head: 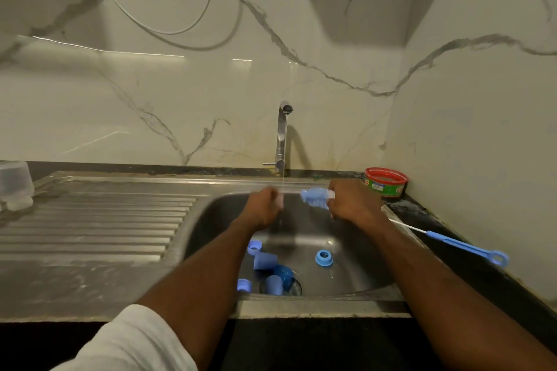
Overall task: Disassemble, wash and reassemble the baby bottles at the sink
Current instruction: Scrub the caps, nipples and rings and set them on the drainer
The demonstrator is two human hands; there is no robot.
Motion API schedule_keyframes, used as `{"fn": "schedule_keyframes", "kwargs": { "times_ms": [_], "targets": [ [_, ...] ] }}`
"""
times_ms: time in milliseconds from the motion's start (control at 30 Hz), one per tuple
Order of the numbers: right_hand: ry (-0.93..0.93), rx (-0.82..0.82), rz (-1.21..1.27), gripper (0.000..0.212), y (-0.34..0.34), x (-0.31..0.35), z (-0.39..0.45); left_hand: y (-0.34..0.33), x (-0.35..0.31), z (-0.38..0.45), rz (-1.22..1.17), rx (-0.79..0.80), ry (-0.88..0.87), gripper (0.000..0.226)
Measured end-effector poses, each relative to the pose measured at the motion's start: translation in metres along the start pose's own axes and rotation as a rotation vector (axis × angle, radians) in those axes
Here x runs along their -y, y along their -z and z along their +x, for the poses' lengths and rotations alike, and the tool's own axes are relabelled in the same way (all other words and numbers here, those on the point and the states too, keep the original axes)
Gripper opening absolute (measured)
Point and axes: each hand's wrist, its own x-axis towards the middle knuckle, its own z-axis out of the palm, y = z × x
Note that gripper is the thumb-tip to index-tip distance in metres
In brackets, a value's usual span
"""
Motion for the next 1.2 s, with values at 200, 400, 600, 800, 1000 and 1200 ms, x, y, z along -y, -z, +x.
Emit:
{"fn": "schedule_keyframes", "kwargs": {
  "times_ms": [200,400,600,800,1000,1200],
  "targets": [
    [0.004,-0.005,0.002,0.034,0.000,-0.001,0.001,0.000,0.003,0.001,0.001,-0.085,0.059,0.013],
    [0.005,-0.007,-0.028,0.031,-0.006,0.003,0.001,-0.003,0.009,0.003,0.059,-0.040,0.044,0.013],
    [-0.025,0.001,-0.041,0.036,-0.005,0.004,0.000,-0.018,0.000,0.012,0.082,-0.072,0.007,0.010],
    [-0.032,-0.031,-0.006,0.033,-0.004,0.005,0.001,-0.022,-0.016,0.017,-0.001,-0.165,-0.065,0.017],
    [-0.017,-0.088,0.031,0.030,-0.003,0.009,0.001,-0.017,-0.016,0.016,-0.017,-0.181,-0.105,0.010],
    [-0.024,-0.089,0.045,0.032,-0.004,0.007,0.000,-0.009,-0.026,0.013,-0.199,-0.278,-0.126,0.015]
  ]
}}
